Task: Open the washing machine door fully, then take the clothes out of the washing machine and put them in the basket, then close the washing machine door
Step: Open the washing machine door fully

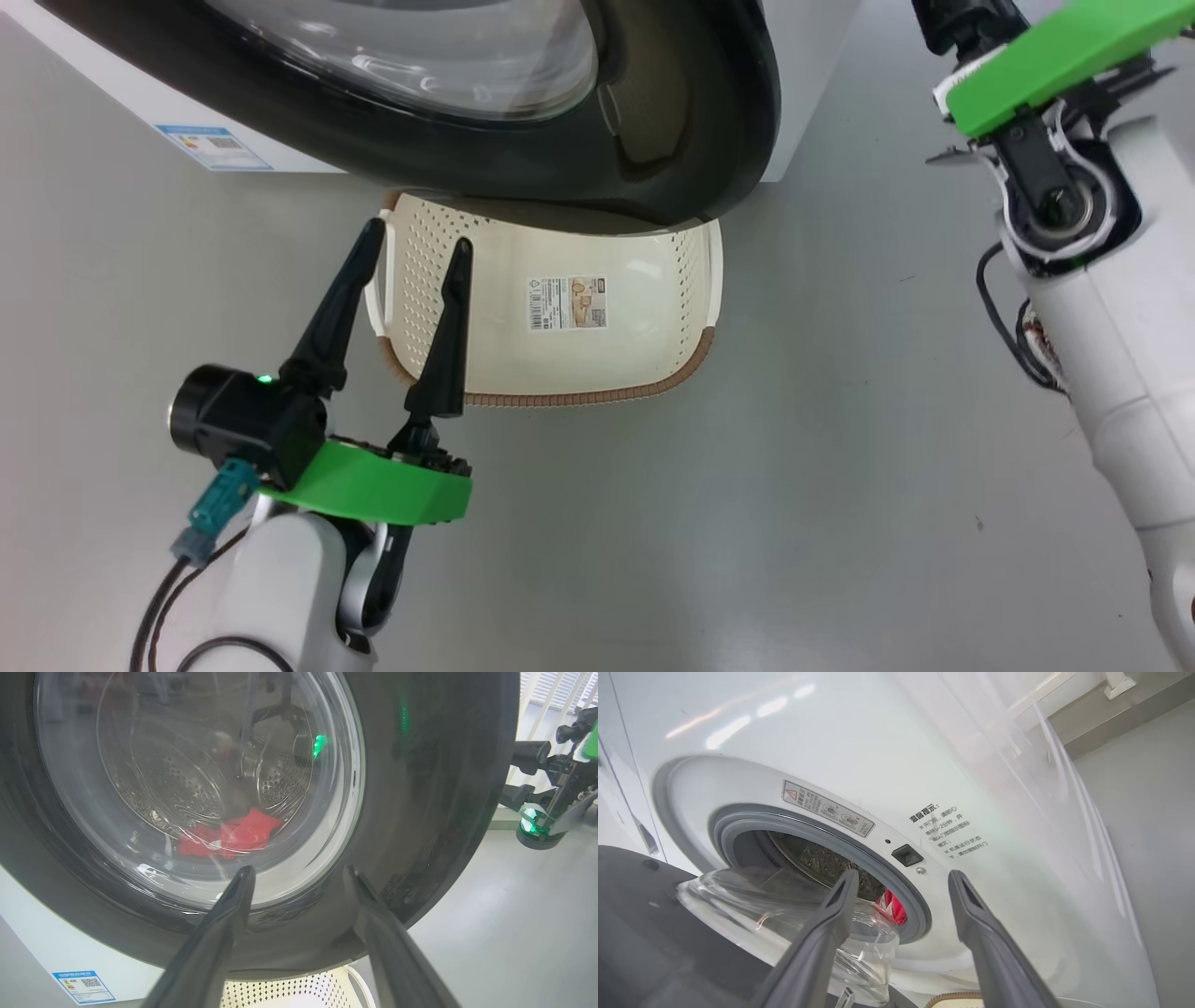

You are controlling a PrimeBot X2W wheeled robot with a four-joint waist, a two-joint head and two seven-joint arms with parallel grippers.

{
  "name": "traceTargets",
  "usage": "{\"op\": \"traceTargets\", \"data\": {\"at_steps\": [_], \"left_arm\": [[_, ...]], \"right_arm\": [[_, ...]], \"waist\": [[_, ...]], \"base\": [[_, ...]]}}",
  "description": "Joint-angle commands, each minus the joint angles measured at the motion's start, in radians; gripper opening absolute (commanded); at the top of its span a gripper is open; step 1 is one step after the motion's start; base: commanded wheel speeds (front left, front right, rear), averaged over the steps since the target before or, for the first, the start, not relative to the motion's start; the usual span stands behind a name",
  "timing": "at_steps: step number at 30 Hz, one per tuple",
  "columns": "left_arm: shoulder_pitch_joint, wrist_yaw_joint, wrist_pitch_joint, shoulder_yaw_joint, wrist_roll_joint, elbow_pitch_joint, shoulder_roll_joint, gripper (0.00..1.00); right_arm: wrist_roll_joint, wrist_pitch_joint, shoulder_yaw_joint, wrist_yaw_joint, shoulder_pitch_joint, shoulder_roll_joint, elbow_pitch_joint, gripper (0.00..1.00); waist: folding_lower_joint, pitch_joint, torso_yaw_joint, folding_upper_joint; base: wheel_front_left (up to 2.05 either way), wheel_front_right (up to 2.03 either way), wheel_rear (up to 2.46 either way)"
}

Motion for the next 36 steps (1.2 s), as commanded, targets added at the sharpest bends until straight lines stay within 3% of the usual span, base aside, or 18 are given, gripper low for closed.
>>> {"op": "traceTargets", "data": {"at_steps": [1, 7, 15, 27, 36], "left_arm": [[0.018, 0.009, -0.008, 0.034, -0.009, -0.031, 0.019, 1.00], [0.028, 0.012, -0.008, 0.037, -0.015, -0.042, 0.019, 1.00], [0.035, 0.006, -0.008, 0.045, -0.004, -0.066, 0.019, 1.00], [0.059, 0.012, -0.008, 0.063, -0.008, -0.087, 0.019, 1.00], [0.056, 0.008, -0.008, 0.063, 0.003, -0.107, 0.019, 1.00]], "right_arm": [[-0.013, -0.020, 0.012, 0.008, 0.034, 0.017, -0.033, 1.00], [-0.154, -0.178, 0.044, 0.008, 0.124, -0.025, -0.094, 1.00], [-0.361, -0.250, 0.007, 0.008, 0.231, -0.021, -0.145, 1.00], [-0.857, -0.260, -0.275, 0.008, 0.468, 0.140, -0.426, 1.00], [-0.999, -0.260, -0.296, 0.008, 0.601, 0.159, -0.555, 1.00]], "waist": [[0.0000, -0.001, -0.001, 0.0000], [0.0000, -0.007, -0.013, 0.0000], [0.0000, -0.014, -0.026, 0.0000], [0.0000, -0.026, -0.040, 0.0000], [0.0000, -0.024, -0.040, 0.0000]], "base": [[0.00, 0.00, 0.00], [0.00, 0.00, 0.00], [0.00, 0.00, 0.00], [0.00, 0.00, 0.00], [0.00, 0.00, 0.00]]}}
